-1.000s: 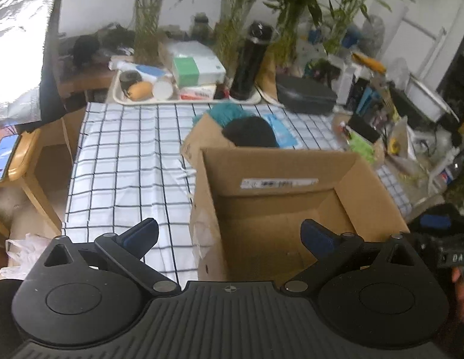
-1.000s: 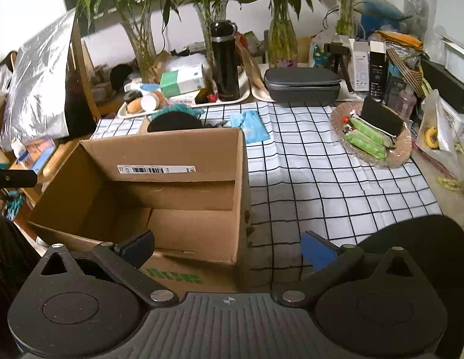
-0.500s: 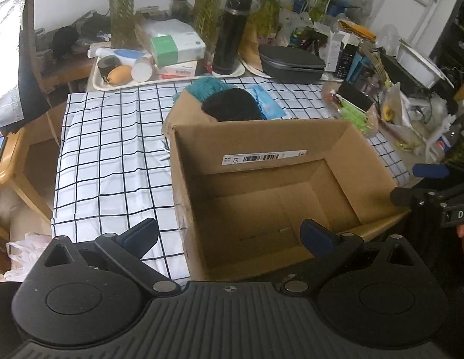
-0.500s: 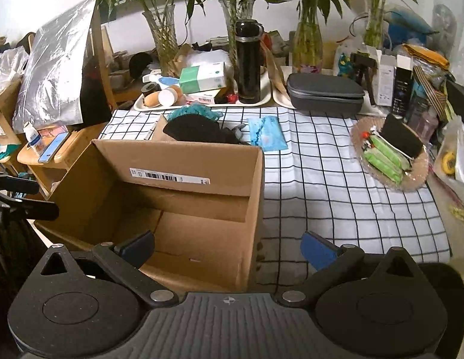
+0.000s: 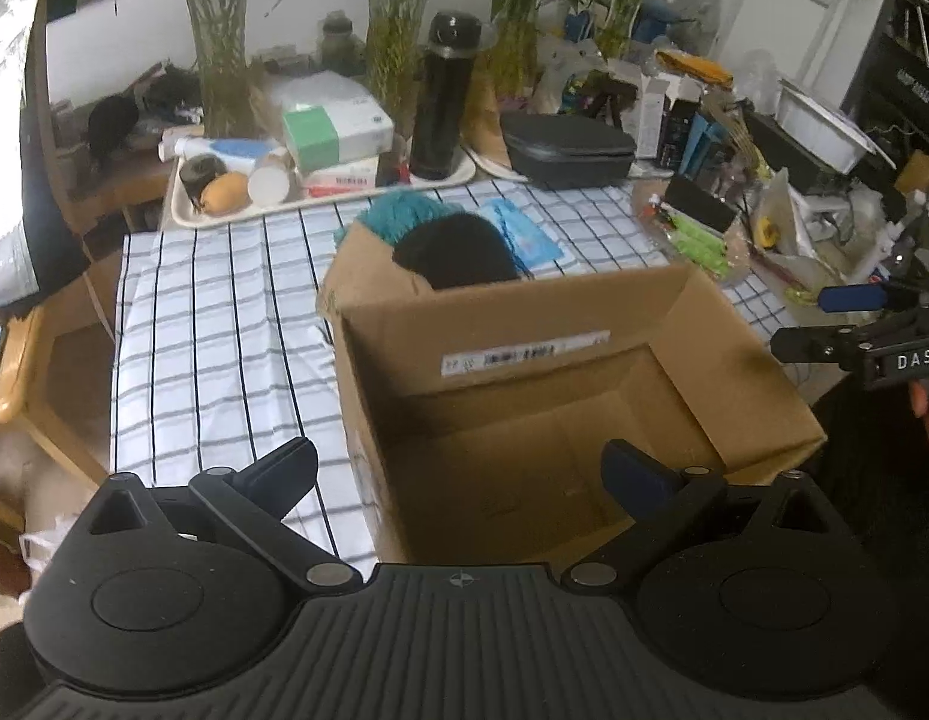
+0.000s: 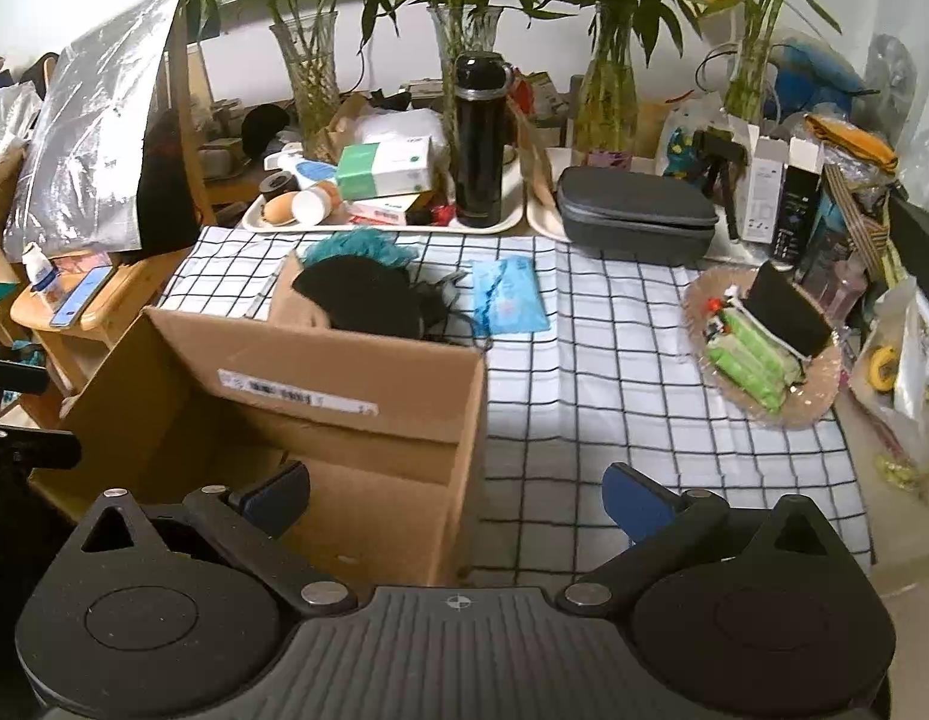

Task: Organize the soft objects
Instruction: 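Move both tools past the cardboard box toward the loose items, then grasp the black foam sponge with the left tool while the right tool approaches the blue wipes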

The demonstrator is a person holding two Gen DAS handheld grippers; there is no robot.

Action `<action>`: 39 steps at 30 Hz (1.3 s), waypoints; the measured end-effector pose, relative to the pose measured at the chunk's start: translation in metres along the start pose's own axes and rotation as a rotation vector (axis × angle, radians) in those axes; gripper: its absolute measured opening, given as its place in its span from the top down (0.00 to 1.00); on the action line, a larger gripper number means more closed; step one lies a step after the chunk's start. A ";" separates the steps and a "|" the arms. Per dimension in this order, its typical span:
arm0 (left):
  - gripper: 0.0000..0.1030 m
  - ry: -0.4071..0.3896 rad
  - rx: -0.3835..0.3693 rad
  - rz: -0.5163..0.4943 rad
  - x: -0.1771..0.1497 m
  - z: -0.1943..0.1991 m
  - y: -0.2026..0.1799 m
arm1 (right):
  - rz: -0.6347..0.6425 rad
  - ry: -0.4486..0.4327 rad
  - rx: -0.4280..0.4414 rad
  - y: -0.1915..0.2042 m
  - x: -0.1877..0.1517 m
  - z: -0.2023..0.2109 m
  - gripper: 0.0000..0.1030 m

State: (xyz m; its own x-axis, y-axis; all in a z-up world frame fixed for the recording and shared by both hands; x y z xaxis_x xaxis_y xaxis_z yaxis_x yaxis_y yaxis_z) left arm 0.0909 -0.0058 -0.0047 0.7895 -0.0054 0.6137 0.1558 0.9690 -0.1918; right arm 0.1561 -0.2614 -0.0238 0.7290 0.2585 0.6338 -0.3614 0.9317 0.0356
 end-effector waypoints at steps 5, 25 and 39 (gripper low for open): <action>0.00 -0.050 0.004 -0.002 0.010 0.002 0.008 | -0.001 -0.010 -0.015 -0.010 0.009 -0.006 0.00; 0.00 -0.199 0.019 0.017 0.059 -0.028 0.067 | -0.039 -0.097 -0.011 -0.056 0.054 -0.046 0.00; 0.01 -0.214 -0.207 0.059 0.082 -0.099 0.101 | -0.115 -0.122 0.043 -0.069 0.073 -0.106 0.00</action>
Point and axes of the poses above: each gripper's, at about its wrist camera, not at the fingertips, and z roughly against the way its jaws point, y to its left, x to its top, the point moved 3 cm from there along -z, roughly the way its jaws point, and after that the axes turned 5 degrees about -x, right-handed, at the moved point
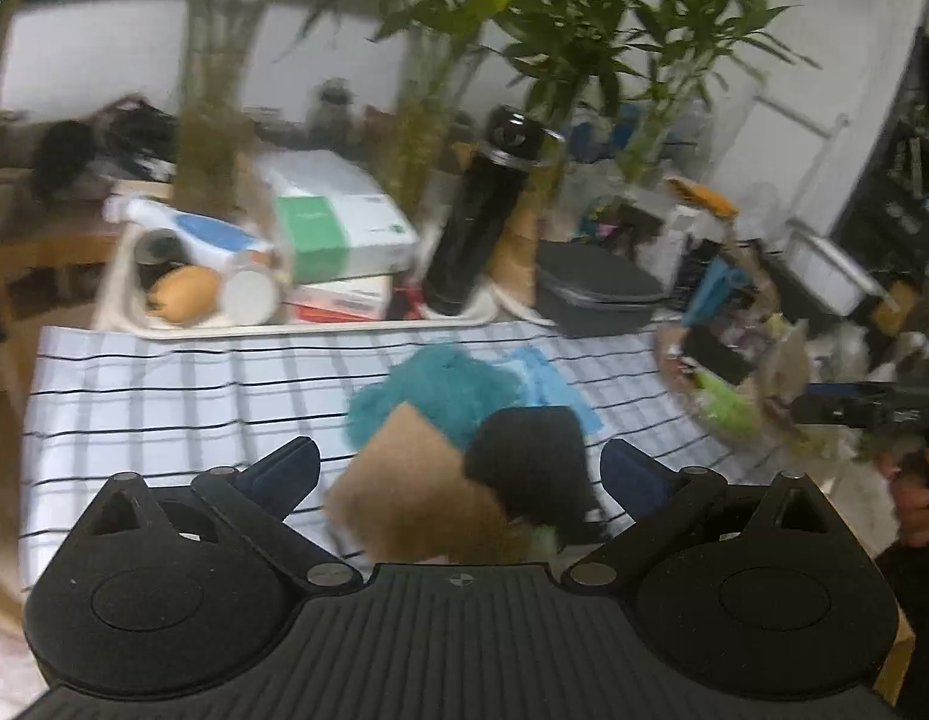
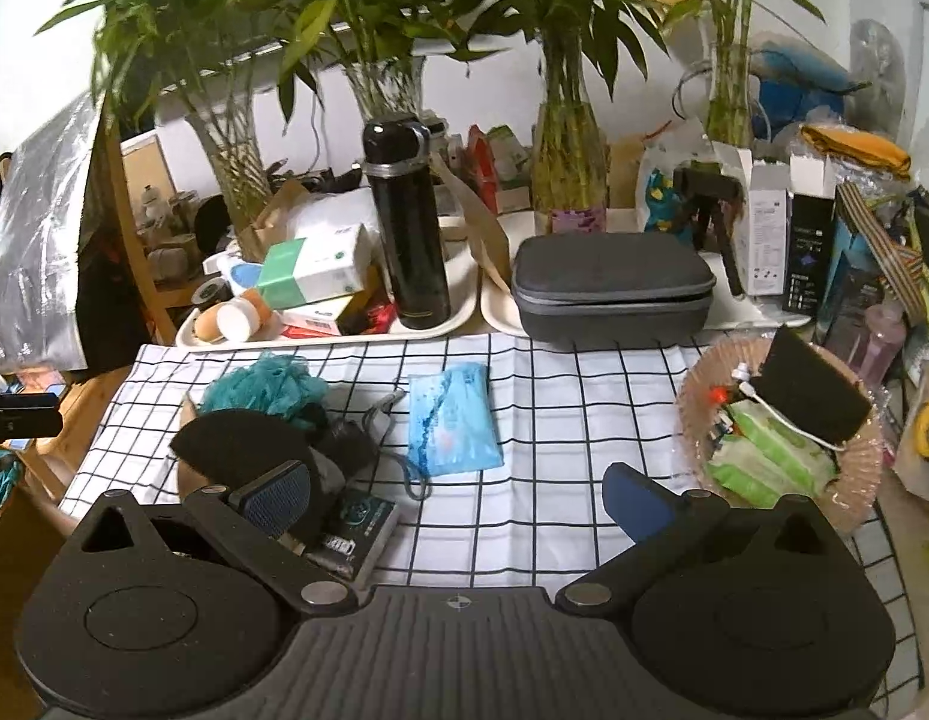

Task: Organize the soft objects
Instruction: 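Grasp the black foam sponge with the left tool while the right tool approaches the blue wipes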

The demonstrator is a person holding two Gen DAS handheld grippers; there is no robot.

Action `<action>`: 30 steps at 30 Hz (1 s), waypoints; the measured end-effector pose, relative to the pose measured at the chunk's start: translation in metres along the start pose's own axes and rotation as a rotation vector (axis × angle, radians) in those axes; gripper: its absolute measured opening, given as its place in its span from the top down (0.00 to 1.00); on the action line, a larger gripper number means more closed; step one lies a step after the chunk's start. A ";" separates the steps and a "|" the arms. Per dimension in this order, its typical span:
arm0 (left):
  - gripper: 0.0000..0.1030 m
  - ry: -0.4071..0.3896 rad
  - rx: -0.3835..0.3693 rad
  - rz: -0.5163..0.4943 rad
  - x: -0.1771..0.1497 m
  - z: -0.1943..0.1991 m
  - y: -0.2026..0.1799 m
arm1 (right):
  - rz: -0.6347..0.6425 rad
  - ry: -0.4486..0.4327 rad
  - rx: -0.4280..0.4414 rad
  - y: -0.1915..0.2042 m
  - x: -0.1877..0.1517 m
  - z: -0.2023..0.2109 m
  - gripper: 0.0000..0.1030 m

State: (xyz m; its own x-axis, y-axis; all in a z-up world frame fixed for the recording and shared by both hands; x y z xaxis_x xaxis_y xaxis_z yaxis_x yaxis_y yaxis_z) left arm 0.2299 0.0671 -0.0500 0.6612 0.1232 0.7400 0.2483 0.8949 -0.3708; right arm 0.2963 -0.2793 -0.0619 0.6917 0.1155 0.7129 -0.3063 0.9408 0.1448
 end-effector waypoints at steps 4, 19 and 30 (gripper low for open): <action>0.14 0.040 -0.105 -0.020 0.001 -0.026 0.004 | -0.022 0.001 -0.007 -0.006 0.005 -0.012 0.00; 0.31 0.194 -0.268 0.011 -0.007 -0.091 0.021 | -0.063 0.070 -0.039 -0.020 0.008 -0.049 0.00; 0.61 0.180 -0.302 0.055 -0.002 -0.092 0.023 | -0.039 0.094 -0.053 -0.019 0.007 -0.060 0.00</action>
Point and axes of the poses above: each gripper's, at about its wrist camera, not at the fingertips, and z roughly against the way its jaws point, y to its left, x to its top, the point moved 3 cm from there along -z, roughly the way its jaws point, and after that the axes turned 5 degrees about -x, right-handed, at the moved point
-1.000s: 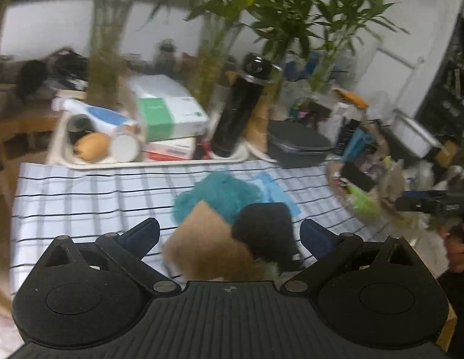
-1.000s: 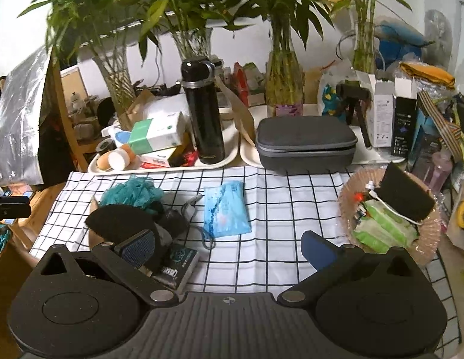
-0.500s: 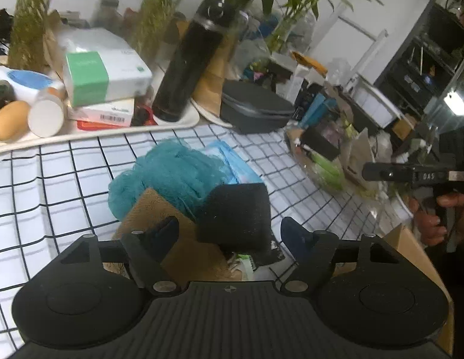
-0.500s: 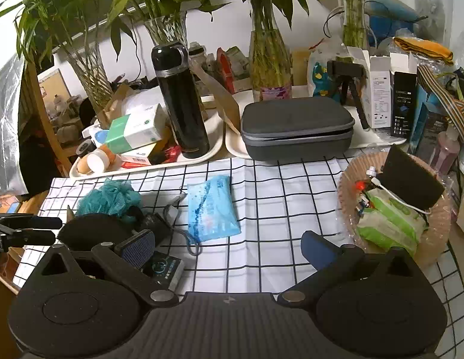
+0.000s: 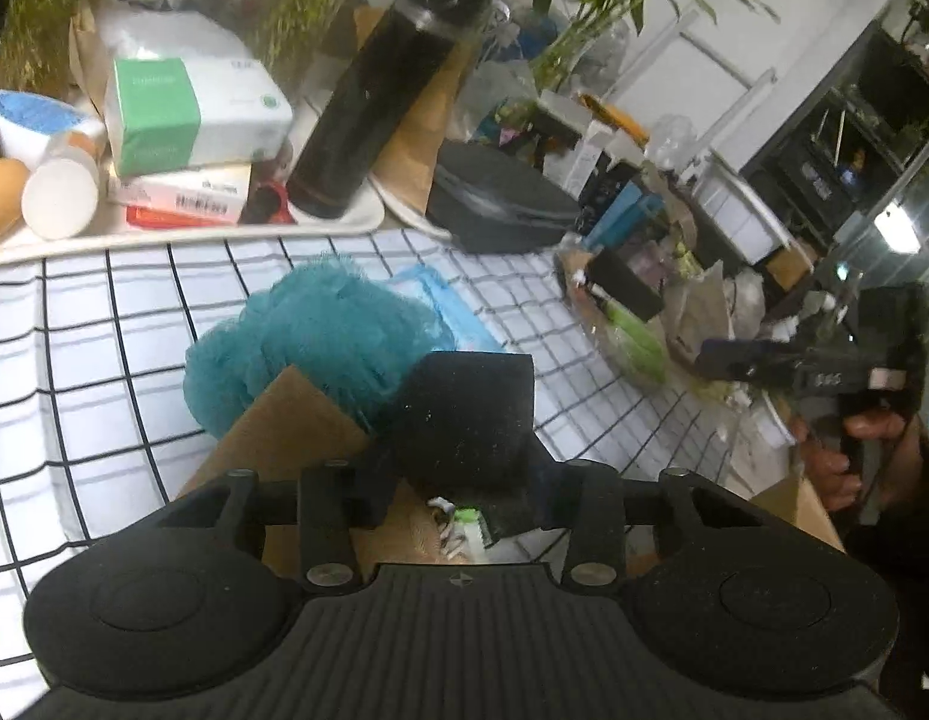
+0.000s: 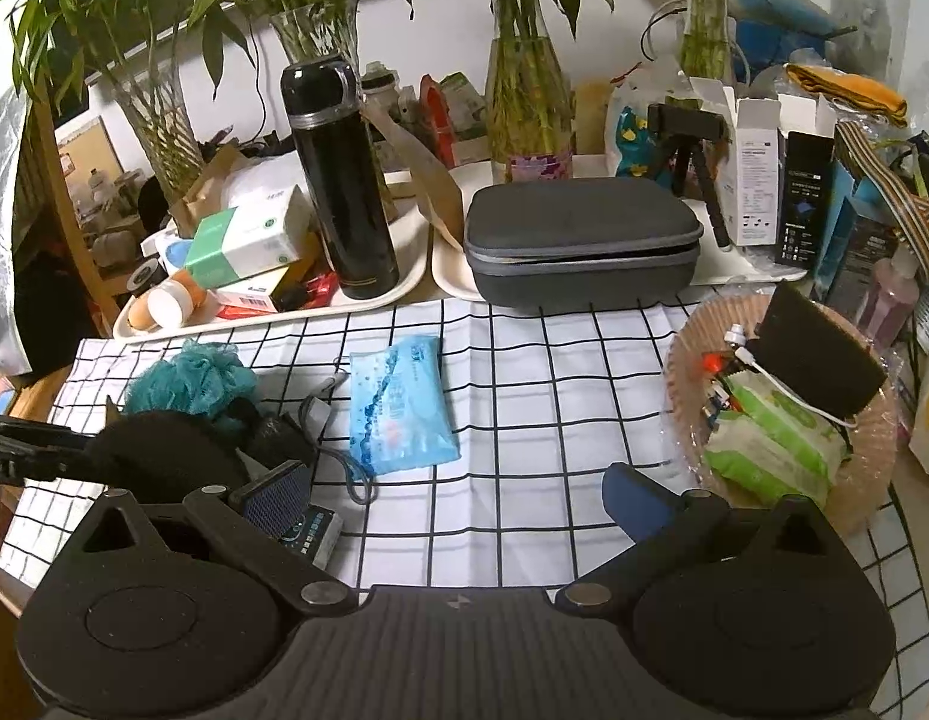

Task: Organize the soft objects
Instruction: 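Grasp the black foam sponge with the left tool while the right tool approaches the blue wipes, then grasp the blue wet-wipes pack with the right tool while the left tool lifts the sponge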

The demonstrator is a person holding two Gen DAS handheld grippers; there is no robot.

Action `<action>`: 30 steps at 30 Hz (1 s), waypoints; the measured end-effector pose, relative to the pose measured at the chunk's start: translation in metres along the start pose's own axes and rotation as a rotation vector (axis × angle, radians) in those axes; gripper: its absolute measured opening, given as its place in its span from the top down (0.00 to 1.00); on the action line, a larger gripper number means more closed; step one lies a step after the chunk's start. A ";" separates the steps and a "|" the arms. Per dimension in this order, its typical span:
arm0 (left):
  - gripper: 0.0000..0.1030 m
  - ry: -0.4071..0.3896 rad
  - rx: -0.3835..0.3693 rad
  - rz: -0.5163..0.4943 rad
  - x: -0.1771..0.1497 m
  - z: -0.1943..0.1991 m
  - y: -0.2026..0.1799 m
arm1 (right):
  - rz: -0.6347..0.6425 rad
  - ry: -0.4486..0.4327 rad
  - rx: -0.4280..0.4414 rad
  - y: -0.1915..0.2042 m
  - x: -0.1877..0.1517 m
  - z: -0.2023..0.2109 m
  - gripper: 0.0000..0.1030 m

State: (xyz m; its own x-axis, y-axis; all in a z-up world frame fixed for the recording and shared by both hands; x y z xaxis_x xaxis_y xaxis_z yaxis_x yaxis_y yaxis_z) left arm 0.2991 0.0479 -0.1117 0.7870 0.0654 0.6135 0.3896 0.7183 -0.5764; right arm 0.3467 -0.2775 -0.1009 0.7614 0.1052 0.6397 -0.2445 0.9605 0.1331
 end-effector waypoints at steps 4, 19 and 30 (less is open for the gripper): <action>0.62 -0.094 0.014 0.014 0.006 0.021 -0.003 | 0.007 0.004 0.012 0.001 0.001 -0.004 0.00; 0.62 -0.335 0.212 0.004 0.021 0.069 -0.023 | 0.238 0.021 0.056 0.035 0.008 -0.058 0.00; 0.62 -0.399 0.207 0.012 0.019 0.081 -0.020 | 0.300 0.030 0.044 0.061 0.013 -0.124 0.10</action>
Point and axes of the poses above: each gripper's, at about its wrist camera, not at the fingertips, and z roughly against the way its jaws point, y to its left, x to its top, the point moved 3 cm from there along -z, roughly the way its jaws point, and after that the axes turned 5 degrees about -x, right-handed, at the moved point
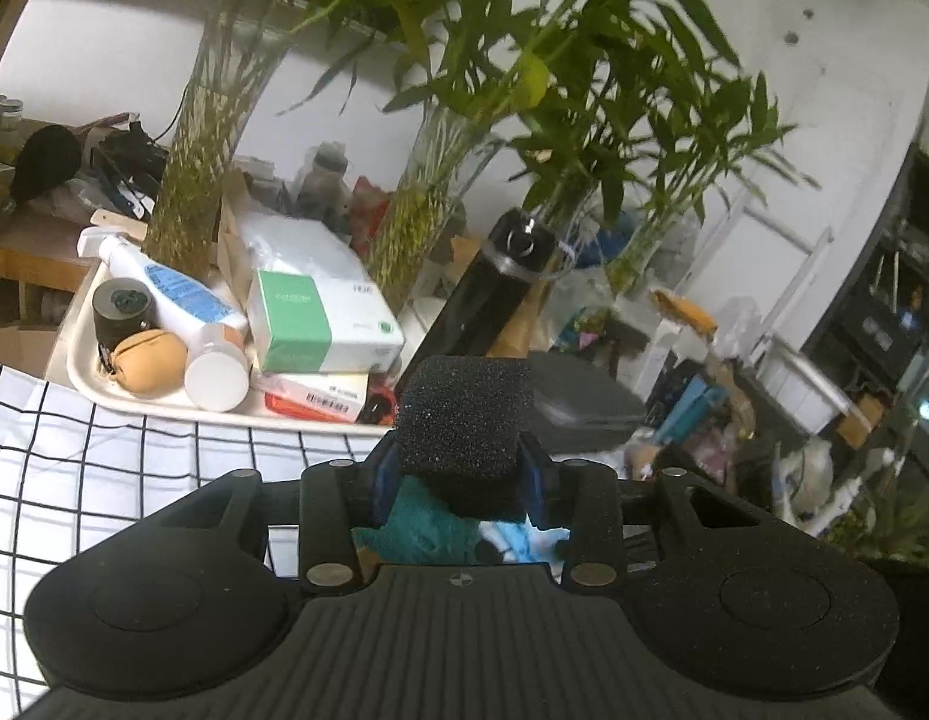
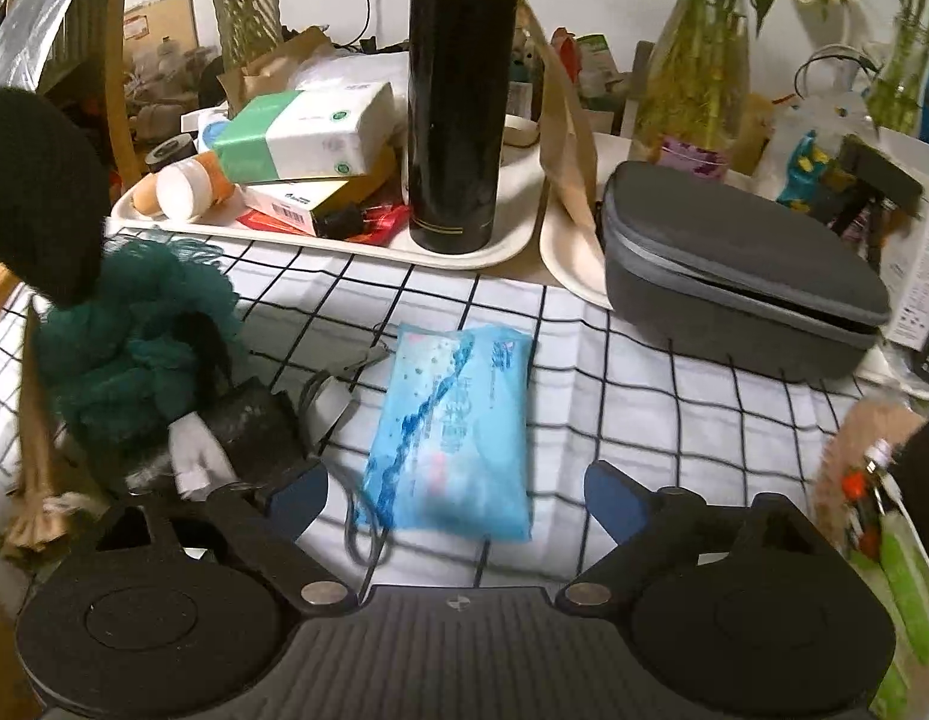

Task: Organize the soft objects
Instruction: 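Grasp the blue wet-wipes pack with the right tool while the left tool lifts the sponge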

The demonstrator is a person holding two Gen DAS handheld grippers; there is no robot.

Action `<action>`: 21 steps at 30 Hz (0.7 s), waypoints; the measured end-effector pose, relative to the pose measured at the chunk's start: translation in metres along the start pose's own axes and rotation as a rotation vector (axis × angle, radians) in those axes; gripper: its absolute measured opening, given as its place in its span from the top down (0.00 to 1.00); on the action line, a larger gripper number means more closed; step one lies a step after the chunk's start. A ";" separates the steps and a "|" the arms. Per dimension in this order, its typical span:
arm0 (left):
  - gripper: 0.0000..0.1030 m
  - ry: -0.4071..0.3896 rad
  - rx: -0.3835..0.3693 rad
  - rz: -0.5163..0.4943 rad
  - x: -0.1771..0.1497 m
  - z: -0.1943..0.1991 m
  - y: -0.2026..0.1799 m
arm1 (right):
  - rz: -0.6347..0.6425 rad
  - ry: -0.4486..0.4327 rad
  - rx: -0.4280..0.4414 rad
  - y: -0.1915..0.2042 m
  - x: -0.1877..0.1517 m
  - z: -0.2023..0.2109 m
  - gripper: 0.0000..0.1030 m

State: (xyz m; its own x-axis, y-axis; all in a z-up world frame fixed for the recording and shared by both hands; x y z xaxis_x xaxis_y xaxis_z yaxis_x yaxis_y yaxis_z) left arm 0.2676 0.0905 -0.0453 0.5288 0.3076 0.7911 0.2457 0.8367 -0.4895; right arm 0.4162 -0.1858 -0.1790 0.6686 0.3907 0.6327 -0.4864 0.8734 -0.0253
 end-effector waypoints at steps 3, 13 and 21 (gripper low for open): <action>0.62 -0.050 -0.041 0.015 0.004 0.006 -0.001 | -0.008 0.003 0.001 0.001 0.005 -0.016 0.10; 0.62 -0.089 0.008 0.038 0.008 0.009 0.010 | -0.035 0.063 -0.007 0.007 0.006 -0.067 0.19; 0.62 -0.093 0.057 0.029 0.008 0.012 0.013 | -0.054 0.075 -0.009 0.001 0.010 -0.059 0.35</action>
State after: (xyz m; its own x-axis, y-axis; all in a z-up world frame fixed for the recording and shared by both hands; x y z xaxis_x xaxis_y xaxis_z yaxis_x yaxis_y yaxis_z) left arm 0.2653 0.1094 -0.0413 0.4571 0.3704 0.8086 0.1834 0.8503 -0.4932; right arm 0.4555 -0.1639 -0.2180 0.7342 0.3635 0.5734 -0.4437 0.8962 -0.0001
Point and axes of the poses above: each gripper's, at about its wrist camera, not at the fingertips, and z roughly against the way its jaws point, y to its left, x to its top, the point moved 3 cm from there along -z, roughly the way its jaws point, and after that the axes turned 5 degrees about -x, right-handed, at the moved point
